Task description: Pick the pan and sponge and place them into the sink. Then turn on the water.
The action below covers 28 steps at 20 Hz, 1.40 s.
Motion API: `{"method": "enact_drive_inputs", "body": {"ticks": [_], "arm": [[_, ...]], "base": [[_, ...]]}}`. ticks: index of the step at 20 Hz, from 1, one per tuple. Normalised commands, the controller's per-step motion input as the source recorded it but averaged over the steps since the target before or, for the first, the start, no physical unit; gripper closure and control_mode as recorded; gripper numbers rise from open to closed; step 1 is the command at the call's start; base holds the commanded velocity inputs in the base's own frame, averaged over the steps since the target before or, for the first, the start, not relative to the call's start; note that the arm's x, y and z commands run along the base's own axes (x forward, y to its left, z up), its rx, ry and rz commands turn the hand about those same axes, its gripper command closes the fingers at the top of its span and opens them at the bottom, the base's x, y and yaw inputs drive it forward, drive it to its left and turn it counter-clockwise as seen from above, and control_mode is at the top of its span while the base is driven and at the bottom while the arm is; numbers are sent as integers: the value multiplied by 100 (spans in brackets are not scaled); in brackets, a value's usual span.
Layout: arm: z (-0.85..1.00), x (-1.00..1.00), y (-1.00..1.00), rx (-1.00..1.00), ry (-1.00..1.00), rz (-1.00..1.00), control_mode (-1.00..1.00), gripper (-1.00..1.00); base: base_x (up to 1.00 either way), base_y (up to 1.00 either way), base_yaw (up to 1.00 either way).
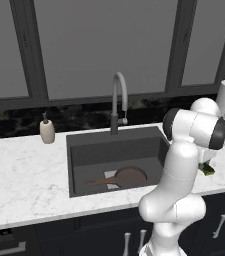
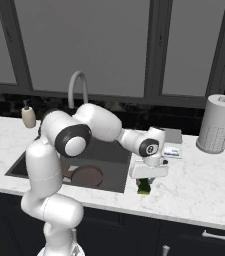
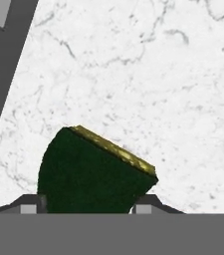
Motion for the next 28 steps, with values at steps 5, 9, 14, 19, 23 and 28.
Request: {"method": "enact_drive_inputs", "body": {"ticks": [5, 9, 14, 19, 23, 28], "arm": [[-100, -100, 47, -2, -14, 0, -100, 100], [-100, -100, 50, -1, -33, 0, -100, 100], [-58, -74, 84, 0, -22, 0, -100, 100], [13, 15, 100, -1, 1, 8, -100, 100], [17, 9, 100, -6, 2, 10, -100, 100], [4, 38, 100, -1, 1, 20, -100, 100]], "base": [[0, 0, 0], [0, 0, 0], [0, 0, 0], [0, 0, 0], [0, 0, 0], [0, 0, 0]]}}
